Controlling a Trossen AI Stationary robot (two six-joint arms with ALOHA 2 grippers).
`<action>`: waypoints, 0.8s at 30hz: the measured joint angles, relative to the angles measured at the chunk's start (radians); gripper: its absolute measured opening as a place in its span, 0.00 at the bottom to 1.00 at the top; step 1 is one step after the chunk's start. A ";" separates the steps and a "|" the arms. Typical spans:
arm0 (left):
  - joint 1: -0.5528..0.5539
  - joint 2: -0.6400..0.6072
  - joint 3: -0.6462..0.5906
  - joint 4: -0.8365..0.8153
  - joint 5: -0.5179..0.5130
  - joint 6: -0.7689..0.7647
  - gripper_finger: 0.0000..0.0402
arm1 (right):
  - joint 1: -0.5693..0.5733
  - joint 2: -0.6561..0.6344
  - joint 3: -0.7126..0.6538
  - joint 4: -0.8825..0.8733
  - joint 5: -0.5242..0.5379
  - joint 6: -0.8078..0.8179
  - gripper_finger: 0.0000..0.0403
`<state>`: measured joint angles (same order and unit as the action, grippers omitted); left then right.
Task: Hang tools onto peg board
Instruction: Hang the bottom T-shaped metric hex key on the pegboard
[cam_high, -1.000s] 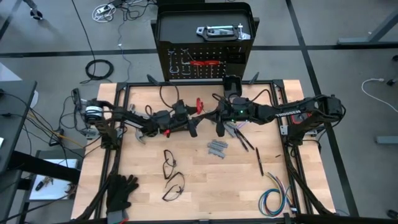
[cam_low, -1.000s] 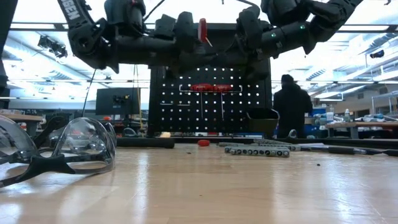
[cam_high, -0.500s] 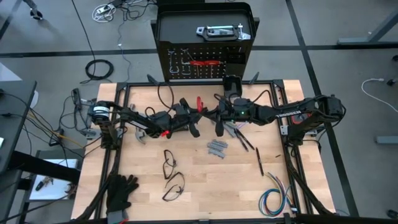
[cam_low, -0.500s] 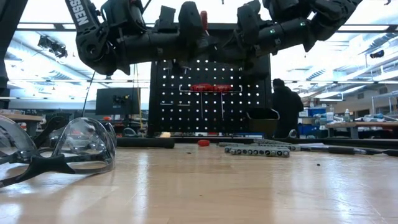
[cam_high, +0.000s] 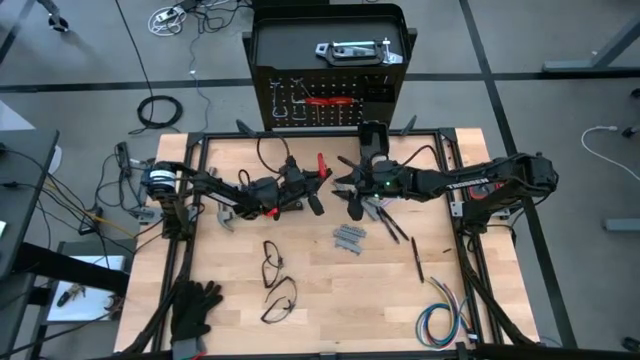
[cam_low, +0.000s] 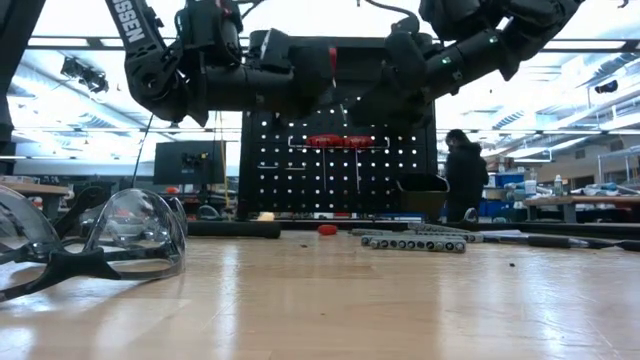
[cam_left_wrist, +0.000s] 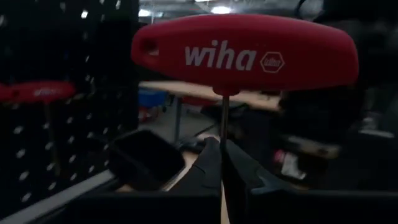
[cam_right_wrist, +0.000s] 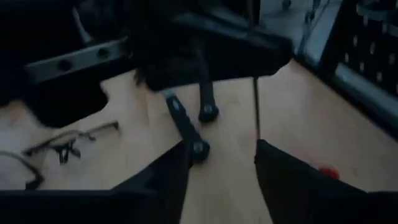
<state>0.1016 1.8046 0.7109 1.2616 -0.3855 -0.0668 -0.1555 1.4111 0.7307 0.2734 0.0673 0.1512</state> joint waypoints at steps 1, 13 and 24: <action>0.007 -0.005 0.000 -0.031 -0.005 -0.018 0.00 | 0.002 -0.007 0.000 -0.032 0.002 0.010 0.50; 0.115 -0.036 0.111 -0.443 -0.142 -0.122 0.00 | 0.103 -0.017 -0.133 0.068 0.183 0.089 0.61; 0.182 -0.012 0.299 -0.563 -0.277 -0.064 0.00 | 0.086 -0.016 -0.149 0.096 0.203 0.032 0.58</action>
<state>0.2836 1.7931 1.0102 0.6987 -0.6621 -0.1305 -0.0695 1.3949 0.5819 0.3695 0.2705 0.1828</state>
